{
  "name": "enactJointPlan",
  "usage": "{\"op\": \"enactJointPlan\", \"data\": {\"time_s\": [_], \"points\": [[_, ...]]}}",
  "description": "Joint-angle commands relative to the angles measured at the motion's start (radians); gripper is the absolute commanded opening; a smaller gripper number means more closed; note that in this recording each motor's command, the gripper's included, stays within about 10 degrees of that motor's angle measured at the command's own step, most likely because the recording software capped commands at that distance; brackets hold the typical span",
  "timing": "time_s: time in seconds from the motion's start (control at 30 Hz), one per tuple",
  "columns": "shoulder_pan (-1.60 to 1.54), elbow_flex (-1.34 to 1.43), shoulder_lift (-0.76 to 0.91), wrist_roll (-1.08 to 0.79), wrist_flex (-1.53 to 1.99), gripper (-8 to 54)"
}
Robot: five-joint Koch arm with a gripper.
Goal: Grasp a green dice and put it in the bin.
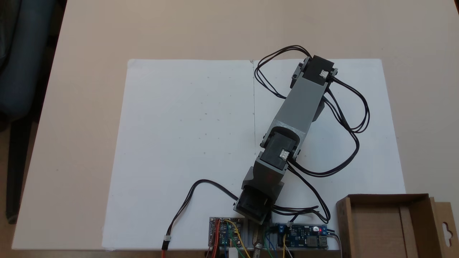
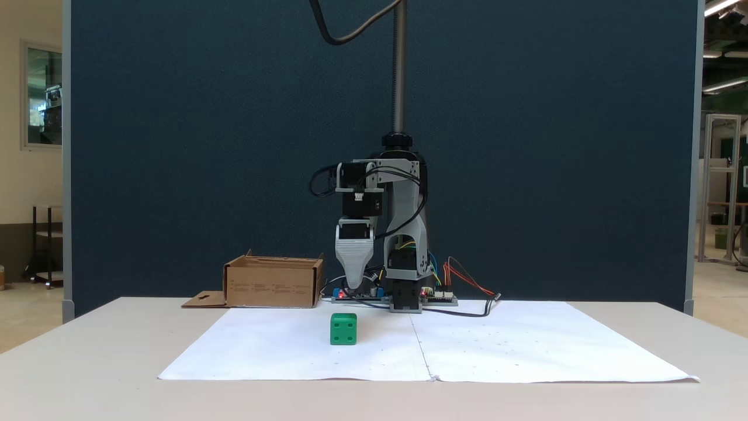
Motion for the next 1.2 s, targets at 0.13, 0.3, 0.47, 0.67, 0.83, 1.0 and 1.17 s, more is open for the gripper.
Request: {"op": "enactJointPlan", "data": {"time_s": [0.13, 0.3, 0.47, 0.67, 0.83, 1.0, 1.17], "points": [[0.005, -0.012, 0.046, 0.115, -0.049, 46.7], [0.008, -0.012, 0.041, 0.160, -0.069, 46.7], [0.009, 0.003, 0.041, 0.161, -0.066, 46.2], [0.005, 0.040, 0.041, 0.161, -0.067, 46.1], [0.000, 0.048, 0.040, 0.160, -0.072, 46.2], [0.000, 0.041, -0.002, 0.160, -0.100, 46.4], [0.000, 0.034, -0.046, 0.152, -0.120, 46.4]]}}
